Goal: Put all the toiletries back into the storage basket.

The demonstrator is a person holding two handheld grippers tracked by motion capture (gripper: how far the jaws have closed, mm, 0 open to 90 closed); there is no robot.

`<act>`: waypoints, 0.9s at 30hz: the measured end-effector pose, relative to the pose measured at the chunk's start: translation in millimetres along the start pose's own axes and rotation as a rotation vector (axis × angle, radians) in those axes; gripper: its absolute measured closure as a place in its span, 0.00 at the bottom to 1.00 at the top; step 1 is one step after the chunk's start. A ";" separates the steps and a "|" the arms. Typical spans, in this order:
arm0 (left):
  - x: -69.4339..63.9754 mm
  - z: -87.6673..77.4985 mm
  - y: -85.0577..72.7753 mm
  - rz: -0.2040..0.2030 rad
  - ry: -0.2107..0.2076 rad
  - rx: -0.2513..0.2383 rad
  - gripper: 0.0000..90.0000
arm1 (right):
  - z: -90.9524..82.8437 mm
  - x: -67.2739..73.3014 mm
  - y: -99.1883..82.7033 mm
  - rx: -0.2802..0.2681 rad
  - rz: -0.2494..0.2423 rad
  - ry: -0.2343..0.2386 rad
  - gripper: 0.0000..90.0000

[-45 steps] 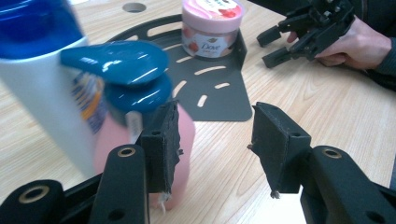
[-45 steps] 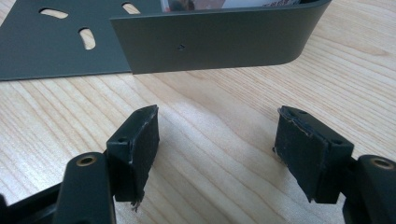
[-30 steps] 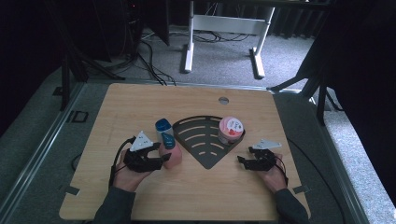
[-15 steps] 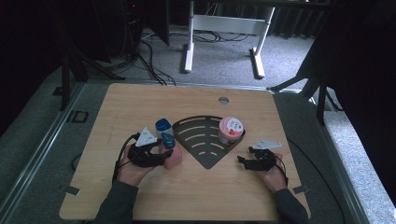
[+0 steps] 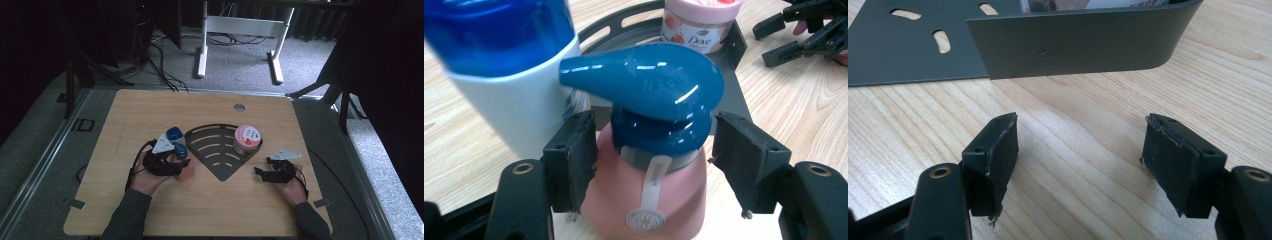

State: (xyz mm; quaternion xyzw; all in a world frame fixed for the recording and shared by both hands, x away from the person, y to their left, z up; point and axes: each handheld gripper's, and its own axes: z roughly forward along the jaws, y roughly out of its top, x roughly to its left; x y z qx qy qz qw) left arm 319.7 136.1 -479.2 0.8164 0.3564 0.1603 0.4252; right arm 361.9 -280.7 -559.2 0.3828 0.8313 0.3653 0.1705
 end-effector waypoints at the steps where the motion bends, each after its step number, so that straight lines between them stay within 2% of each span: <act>1: 0.1 0.7 0.6 -0.003 -0.003 -0.002 0.38 | 0.0 0.0 0.0 0.000 0.000 0.000 0.34; 19: -6.1 9.7 12.9 0.019 -0.014 -0.009 0.38 | 0.0 -0.1 0.0 -0.001 0.000 0.003 0.34; 21: -7.2 10.4 13.7 0.020 0.004 -0.006 0.39 | 0.0 -0.2 0.0 -0.001 -0.001 0.003 0.34; 23: -7.2 10.4 13.7 0.020 0.004 -0.006 0.41 | 0.0 -0.2 0.0 -0.001 -0.001 0.003 0.34; 27: -6.2 8.6 14.0 0.010 0.035 -0.009 0.51 | 0.0 -0.2 0.0 0.000 -0.001 0.003 0.33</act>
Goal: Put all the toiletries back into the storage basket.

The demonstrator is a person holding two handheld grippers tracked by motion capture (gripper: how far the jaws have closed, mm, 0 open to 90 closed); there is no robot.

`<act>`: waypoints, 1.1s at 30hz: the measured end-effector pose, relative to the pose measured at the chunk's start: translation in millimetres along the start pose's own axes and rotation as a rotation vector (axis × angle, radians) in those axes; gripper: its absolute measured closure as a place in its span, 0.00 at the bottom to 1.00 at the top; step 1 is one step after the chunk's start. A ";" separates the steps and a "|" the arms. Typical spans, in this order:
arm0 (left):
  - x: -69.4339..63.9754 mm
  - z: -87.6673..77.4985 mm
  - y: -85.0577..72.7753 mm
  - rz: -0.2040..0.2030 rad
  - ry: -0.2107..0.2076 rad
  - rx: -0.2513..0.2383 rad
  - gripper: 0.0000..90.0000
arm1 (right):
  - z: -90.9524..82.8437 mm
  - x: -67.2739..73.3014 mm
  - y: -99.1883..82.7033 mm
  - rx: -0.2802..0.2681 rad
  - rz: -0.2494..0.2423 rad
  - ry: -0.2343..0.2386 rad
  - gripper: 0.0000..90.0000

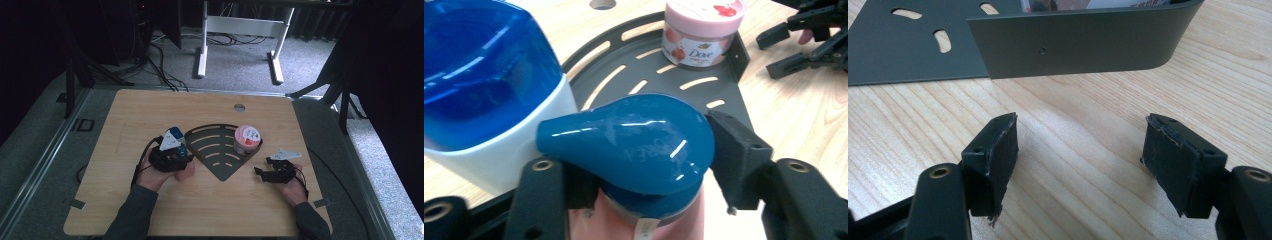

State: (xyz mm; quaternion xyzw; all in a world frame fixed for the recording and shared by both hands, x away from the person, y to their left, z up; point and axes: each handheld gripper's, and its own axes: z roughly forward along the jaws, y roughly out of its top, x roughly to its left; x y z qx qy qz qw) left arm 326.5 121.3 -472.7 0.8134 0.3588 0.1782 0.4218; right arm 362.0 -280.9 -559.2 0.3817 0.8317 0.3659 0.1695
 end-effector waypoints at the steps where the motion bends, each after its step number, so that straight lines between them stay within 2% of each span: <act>1: 0.0 0.0 0.0 0.000 0.000 0.000 0.52 | 0.0 0.0 0.0 0.000 0.000 0.000 0.33; 4: 0.7 -1.0 0.2 0.000 0.011 -0.003 0.58 | 0.0 -0.1 0.0 0.000 -0.001 0.001 0.33; 18: -4.0 -2.2 0.9 -0.006 0.017 0.003 0.59 | -0.1 -0.3 0.0 0.001 -0.003 0.002 0.33; 22: -6.6 -2.3 0.1 -0.011 0.004 -0.003 0.59 | -0.1 -0.2 0.0 0.001 -0.003 0.002 0.33; 28: -13.0 -1.5 2.1 0.005 -0.002 0.007 0.59 | 0.0 -0.3 0.0 0.001 -0.003 0.002 0.33; 33: -15.2 -0.7 2.8 -0.013 -0.036 -0.002 0.59 | 0.0 -0.3 0.0 0.001 -0.003 0.003 0.33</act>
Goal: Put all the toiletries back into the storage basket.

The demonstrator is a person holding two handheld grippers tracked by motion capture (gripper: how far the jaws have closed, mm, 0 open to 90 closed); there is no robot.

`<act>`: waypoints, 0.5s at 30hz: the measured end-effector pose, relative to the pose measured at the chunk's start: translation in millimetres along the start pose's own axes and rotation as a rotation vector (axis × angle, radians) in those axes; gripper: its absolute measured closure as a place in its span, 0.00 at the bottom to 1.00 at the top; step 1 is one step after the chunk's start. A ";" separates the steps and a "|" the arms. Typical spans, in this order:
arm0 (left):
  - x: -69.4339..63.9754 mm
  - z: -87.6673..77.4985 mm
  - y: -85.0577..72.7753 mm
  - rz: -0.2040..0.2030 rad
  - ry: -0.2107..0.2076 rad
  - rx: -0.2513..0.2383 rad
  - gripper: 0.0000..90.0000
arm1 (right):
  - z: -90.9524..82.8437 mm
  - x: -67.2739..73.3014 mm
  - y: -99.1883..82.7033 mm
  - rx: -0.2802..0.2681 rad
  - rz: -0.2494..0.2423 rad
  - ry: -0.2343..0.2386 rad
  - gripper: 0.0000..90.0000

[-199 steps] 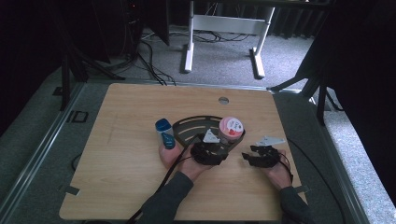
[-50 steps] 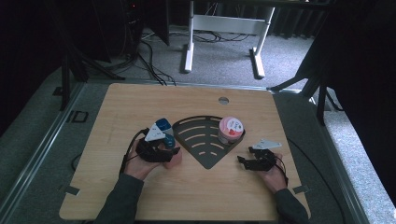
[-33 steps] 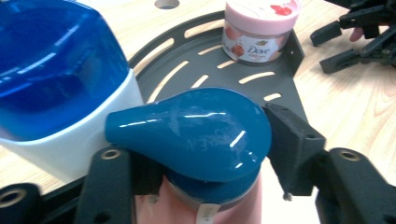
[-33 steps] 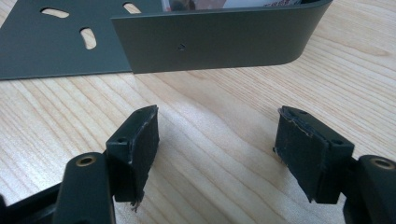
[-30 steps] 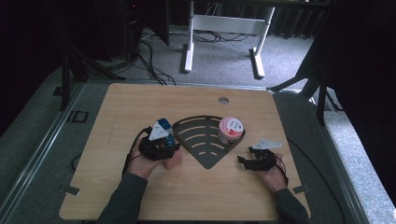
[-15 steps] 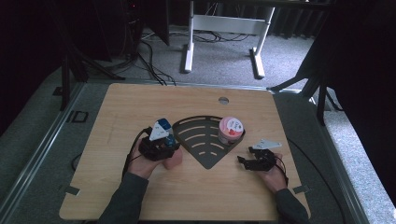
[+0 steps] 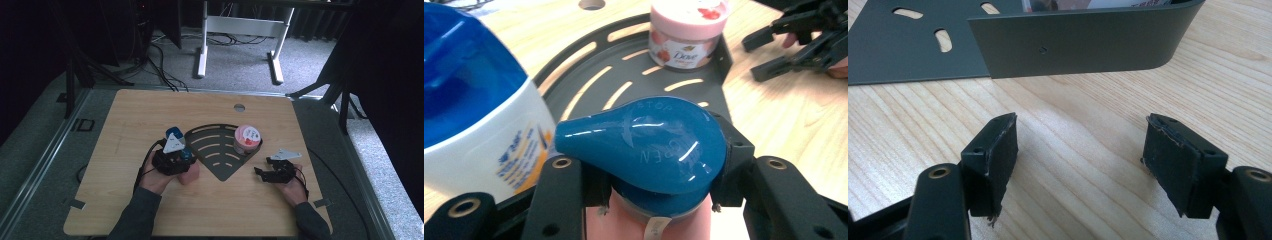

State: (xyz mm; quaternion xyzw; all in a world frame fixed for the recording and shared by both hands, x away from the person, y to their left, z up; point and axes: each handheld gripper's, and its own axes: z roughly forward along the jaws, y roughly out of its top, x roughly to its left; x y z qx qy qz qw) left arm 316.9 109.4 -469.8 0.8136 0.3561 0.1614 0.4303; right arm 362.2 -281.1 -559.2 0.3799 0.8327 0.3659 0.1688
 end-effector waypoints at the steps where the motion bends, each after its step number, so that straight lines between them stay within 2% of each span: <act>1: -1.4 0.1 0.7 0.002 -0.004 0.000 0.59 | 0.0 0.0 0.0 0.000 0.000 0.000 0.33; 9: -12.3 2.7 9.4 0.041 -0.027 0.012 0.59 | 0.0 0.1 0.0 -0.001 0.001 0.000 0.33; 15: -20.1 8.3 14.4 0.054 -0.056 0.008 0.59 | 0.0 0.1 0.0 -0.001 0.001 0.001 0.33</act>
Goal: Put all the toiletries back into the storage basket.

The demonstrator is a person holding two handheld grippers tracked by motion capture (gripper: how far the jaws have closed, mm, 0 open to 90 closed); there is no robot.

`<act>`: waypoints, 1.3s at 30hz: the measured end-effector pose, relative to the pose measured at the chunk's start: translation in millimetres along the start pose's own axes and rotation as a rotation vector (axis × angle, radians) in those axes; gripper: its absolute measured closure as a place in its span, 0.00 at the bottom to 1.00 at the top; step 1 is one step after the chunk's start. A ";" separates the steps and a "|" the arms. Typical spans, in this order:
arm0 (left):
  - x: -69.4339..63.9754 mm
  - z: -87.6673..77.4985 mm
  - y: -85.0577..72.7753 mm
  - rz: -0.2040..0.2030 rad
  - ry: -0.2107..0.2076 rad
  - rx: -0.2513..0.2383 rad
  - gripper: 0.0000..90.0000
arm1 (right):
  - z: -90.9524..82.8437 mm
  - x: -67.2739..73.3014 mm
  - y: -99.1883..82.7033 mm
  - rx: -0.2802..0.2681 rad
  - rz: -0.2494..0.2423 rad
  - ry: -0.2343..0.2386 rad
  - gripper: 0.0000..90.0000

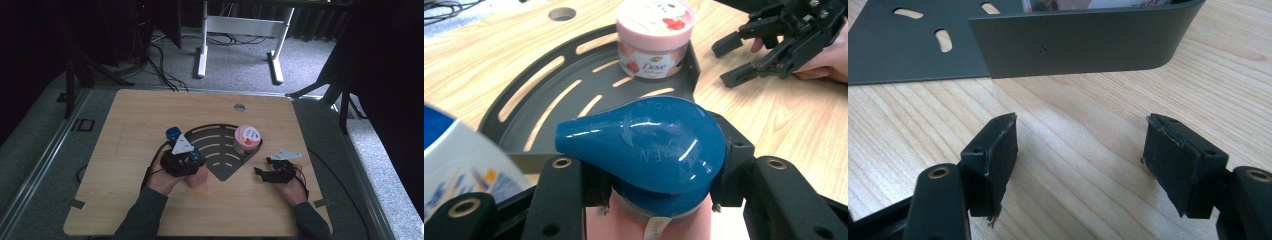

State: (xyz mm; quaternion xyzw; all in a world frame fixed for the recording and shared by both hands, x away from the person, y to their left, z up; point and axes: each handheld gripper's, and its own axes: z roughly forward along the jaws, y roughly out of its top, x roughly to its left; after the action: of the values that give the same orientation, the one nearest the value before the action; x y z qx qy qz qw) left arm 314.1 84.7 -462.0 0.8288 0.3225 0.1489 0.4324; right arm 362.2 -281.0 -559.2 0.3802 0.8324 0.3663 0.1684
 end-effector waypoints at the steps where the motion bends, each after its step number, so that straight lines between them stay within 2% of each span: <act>1: -1.1 1.0 1.0 0.002 -0.004 0.001 0.59 | 0.0 -0.1 0.0 0.000 -0.001 0.000 0.33; 10: -9.7 7.2 9.3 0.025 -0.029 -0.001 0.59 | -0.1 -0.1 0.0 0.001 -0.002 0.001 0.33; 24: -16.6 14.9 21.4 0.036 -0.076 -0.030 0.59 | 0.0 -0.3 -0.1 0.000 -0.003 0.002 0.33; 30: -17.9 18.3 25.9 0.043 -0.087 -0.033 0.59 | -0.1 -0.2 0.0 0.001 -0.001 0.003 0.33; 39: -17.6 23.7 31.8 0.043 -0.083 -0.033 0.59 | -0.1 -0.3 -0.1 0.000 -0.003 0.003 0.33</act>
State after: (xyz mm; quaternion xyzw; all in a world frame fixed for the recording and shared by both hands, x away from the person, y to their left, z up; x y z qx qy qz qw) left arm 326.3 45.0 -449.4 0.8338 0.2838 0.1292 0.4556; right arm 362.3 -281.3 -559.3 0.3786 0.8332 0.3665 0.1677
